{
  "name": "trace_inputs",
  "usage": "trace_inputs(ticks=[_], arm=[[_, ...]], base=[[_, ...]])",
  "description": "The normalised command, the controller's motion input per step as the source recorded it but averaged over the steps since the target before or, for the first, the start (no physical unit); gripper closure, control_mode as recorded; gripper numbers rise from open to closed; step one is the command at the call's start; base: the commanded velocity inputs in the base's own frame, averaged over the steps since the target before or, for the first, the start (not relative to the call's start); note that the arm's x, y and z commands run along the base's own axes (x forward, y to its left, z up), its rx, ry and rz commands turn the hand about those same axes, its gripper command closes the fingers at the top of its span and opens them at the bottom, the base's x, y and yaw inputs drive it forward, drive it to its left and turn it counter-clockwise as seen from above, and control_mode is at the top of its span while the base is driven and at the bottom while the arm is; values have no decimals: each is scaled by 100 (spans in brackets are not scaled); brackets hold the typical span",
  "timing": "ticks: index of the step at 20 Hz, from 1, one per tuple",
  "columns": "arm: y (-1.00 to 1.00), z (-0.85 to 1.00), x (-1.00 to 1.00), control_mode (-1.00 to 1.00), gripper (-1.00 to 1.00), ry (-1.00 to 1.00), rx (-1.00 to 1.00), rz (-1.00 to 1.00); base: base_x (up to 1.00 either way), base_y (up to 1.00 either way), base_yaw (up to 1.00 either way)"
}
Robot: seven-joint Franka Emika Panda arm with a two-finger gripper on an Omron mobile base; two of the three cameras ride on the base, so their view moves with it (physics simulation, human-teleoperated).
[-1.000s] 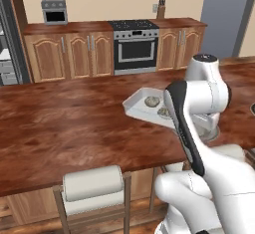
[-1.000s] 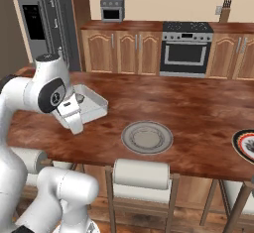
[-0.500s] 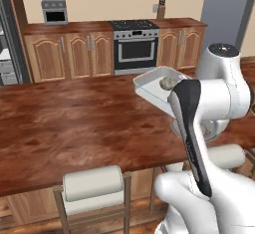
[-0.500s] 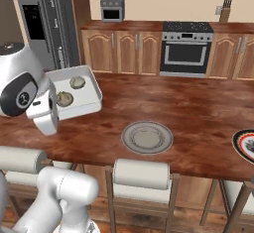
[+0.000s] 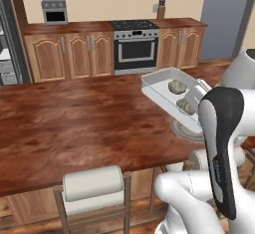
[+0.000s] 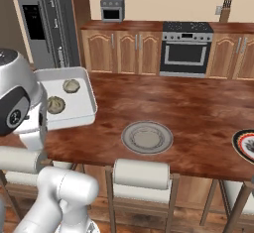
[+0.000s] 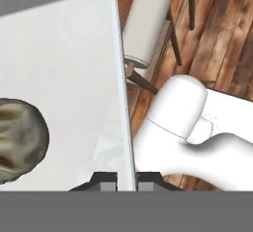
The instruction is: Place two dumplings into each of the tupperware containers and then place the containers in the fridge.
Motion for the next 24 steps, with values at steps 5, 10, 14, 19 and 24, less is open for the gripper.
trace_inputs(ticks=[5,10,14,19,24], arm=[[-23,10,-59,-100,100,0,-1,-3],[-13,0,-12,-100,100,0,-1,-5],[-2,0,38,-100,100,0,0,-3],[0,0,36,-100,100,0,0,14],[1,0,0,-100,100,-7,0,20]], base=[[0,0,0],[0,0,0],[0,0,0],[0,0,0],[0,0,0]])
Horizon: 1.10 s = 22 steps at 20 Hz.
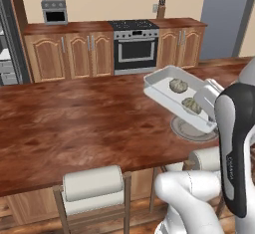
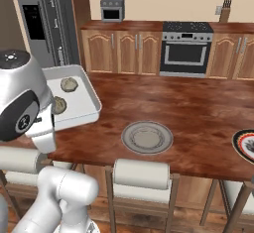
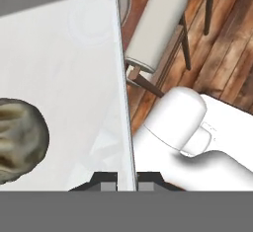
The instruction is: Place two dumplings into each of the tupperware containers and then place the containers in the fridge.
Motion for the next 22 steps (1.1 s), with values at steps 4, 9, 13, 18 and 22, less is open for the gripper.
trace_inputs(ticks=[4,9,13,18,22], arm=[[14,1,0,-100,100,-1,-3,2],[31,1,0,-100,100,1,-4,0],[9,0,0,100,100,1,-1,0],[0,0,0,100,100,0,0,0],[0,0,0,100,100,0,0,0]], base=[[0,0,0],[0,0,0],[-1,9,0],[-65,61,0],[-78,100,4]])
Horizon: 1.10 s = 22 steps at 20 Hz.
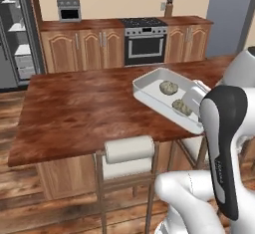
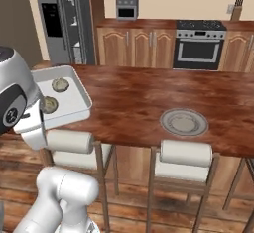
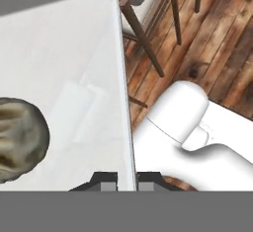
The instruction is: Place two dumplings into each of the tupperware containers and then place the containers in the fridge.
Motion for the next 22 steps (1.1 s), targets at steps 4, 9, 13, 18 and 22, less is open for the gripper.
trace_inputs(ticks=[4,9,13,18,22], arm=[[0,0,0,100,100,0,0,0],[0,0,0,100,100,0,0,0],[0,0,0,100,100,0,0,0],[0,0,0,100,100,0,0,0],[0,0,0,100,100,0,0,0]], base=[[-27,100,9],[0,100,1],[14,100,0],[12,100,0],[33,100,0]])
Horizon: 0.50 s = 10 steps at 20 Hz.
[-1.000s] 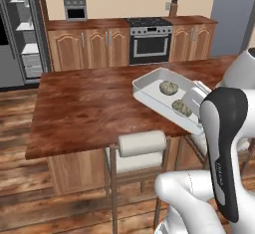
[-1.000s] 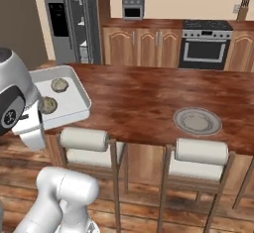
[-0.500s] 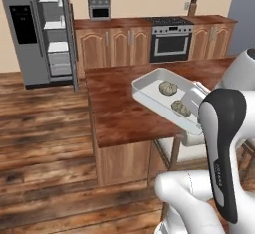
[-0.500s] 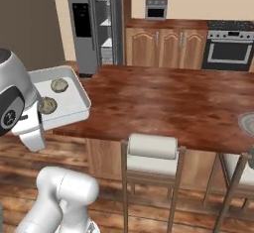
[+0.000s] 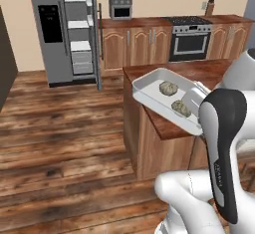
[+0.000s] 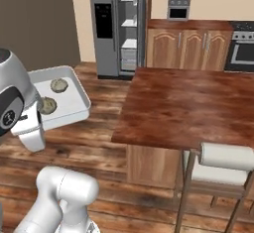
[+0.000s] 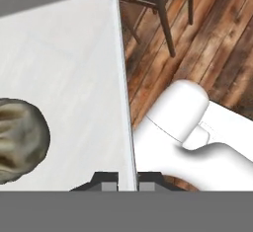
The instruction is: Place two dumplings into each of the tupperware containers and then place the containers in the fridge.
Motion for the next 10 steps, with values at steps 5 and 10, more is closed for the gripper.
trace_inputs(ticks=[5,10], arm=[[0,0,0,100,100,0,0,0],[0,0,0,100,100,0,0,0]], base=[[96,100,-1],[100,100,-5]])
